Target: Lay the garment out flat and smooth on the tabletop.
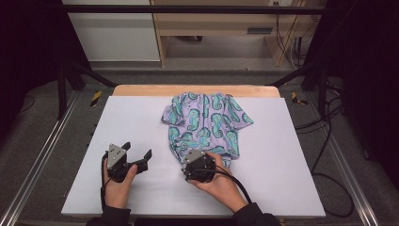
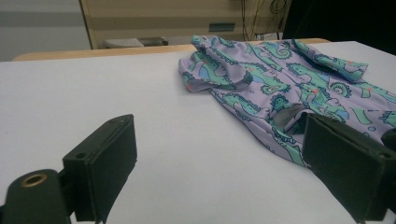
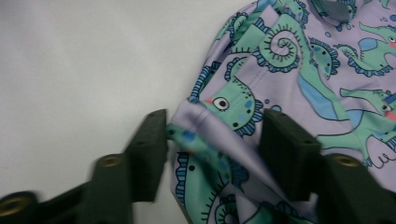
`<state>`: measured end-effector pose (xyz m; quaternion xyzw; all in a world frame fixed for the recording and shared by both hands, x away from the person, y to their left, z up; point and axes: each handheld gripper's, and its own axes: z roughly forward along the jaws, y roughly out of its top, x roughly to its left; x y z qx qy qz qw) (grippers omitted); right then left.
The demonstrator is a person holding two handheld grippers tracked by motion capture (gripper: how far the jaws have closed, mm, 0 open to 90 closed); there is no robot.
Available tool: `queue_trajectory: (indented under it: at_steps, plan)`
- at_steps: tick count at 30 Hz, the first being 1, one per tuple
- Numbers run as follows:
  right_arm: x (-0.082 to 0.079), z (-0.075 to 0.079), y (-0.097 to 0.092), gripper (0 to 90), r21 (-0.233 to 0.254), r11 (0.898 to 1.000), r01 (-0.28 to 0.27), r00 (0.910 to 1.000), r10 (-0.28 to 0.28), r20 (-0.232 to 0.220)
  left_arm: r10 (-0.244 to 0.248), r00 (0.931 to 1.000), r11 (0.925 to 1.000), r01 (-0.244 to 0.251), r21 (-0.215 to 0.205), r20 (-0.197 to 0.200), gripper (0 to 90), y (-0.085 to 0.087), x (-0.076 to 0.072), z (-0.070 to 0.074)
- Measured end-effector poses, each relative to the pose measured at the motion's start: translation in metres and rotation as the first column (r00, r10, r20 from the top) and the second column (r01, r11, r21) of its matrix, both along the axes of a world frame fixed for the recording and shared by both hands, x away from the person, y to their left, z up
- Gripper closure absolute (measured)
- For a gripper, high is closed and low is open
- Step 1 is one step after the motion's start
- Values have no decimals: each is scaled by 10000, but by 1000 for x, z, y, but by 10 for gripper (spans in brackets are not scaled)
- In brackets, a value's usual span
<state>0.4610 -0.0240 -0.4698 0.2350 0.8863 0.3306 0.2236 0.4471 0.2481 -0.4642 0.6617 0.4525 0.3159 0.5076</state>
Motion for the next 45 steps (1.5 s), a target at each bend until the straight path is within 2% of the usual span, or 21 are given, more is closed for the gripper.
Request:
queue_trajectory:
  at_steps: [2, 4, 7, 13, 20, 24, 32, 36, 38, 41, 43, 45]
  plan:
    - [1, 0, -3, 592, 90, 9999, 78, 9999, -78, -78, 8, 10000, 10000, -8, -4, -5, 108, 0, 0, 0]
    - [1, 2, -7, 733, 484, 9988, 103, 9998, -94, -178, 30, 10000, 10000, -30, 5, -27, 111, 1, 0, 0]
    - [1, 5, -18, 827, 1254, 9919, 215, 9992, -171, -366, 71, 10000, 10000, -71, -14, -65, 116, 2, 0, 0]
    - [-10, 16, -46, 843, 2249, 9736, 389, 9986, -297, -441, 117, 9999, 9999, -117, -27, -114, 123, 3, 0, 0]
    - [-31, 26, -95, 849, 3055, 9497, 692, 9972, -574, -473, 115, 9998, 9999, -115, 30, -151, 125, 1, 0, -1]
    - [-43, 28, -121, 851, 3273, 9402, 938, 9955, -840, -439, 131, 9998, 9999, -130, 53, -168, 126, 1, 0, -1]
    - [-63, 37, -167, 852, 3770, 9131, 1554, 9874, -1551, -313, 114, 9997, 9999, -113, 72, -220, 127, 0, 0, -2]
    - [-71, 41, -188, 852, 3821, 9045, 1897, 9802, -1966, -212, 101, 9996, 9999, -100, 68, -255, 128, 0, 0, -2]
    - [-72, 39, -200, 851, 3782, 8993, 2196, 9736, -2269, -256, 90, 9996, 9999, -88, 82, -275, 129, 0, 0, -2]
    - [-72, 30, -219, 851, 3651, 8895, 2747, 9592, -2801, -393, 99, 9995, 9999, -96, 90, -310, 129, 0, 0, -2]
    - [-71, 21, -230, 851, 3666, 8772, 3100, 9492, -3078, -660, 126, 9994, 9999, -123, 114, -310, 129, 0, 1, -3]
    - [-69, 11, -238, 851, 3471, 8727, 3434, 9380, -3375, -794, 126, 9993, 9999, -123, 98, -359, 129, 0, 1, -3]
